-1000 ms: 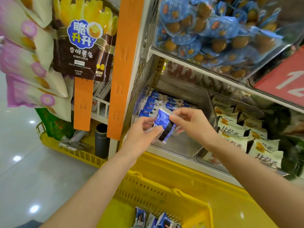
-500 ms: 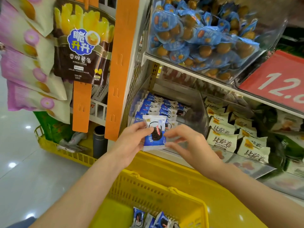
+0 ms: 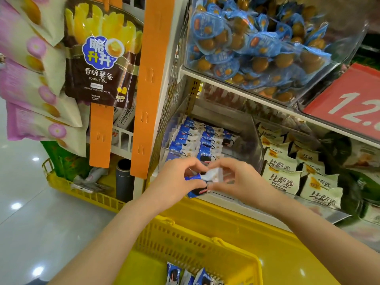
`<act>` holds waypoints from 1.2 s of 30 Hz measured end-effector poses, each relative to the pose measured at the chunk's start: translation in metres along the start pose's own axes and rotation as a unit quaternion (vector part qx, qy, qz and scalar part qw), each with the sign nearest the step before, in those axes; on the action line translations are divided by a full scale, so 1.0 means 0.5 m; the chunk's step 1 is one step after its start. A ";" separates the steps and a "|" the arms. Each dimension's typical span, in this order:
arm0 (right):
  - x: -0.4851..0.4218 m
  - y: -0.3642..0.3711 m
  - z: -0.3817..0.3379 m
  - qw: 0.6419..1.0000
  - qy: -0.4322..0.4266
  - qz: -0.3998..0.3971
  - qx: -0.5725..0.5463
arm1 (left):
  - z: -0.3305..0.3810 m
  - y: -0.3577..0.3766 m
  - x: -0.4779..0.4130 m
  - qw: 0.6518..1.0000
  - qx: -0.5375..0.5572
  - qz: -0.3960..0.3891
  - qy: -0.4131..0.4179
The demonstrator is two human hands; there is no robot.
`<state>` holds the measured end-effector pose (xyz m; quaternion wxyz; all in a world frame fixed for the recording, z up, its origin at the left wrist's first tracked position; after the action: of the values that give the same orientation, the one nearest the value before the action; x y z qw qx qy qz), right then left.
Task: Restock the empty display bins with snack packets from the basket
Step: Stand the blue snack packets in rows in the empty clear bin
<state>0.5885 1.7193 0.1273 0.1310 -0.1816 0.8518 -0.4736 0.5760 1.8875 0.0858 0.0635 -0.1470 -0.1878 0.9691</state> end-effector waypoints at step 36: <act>-0.157 -0.004 0.148 0.992 0.083 0.084 0.052 | -0.098 0.022 -0.100 0.924 -0.368 0.037 0.092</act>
<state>0.6887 1.6961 0.0949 0.1083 -0.0623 0.8461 -0.5182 0.6380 1.8854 0.0513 -0.0142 -0.2555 -0.5191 0.8155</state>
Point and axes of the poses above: each hand's wrist, its own x-axis away from the middle knuckle, its own y-axis out of the palm, z = x × y, the point moved 1 cm from there along -x, towards the middle knuckle, and after that the axes turned 2 degrees about z, right-handed, at the moved point
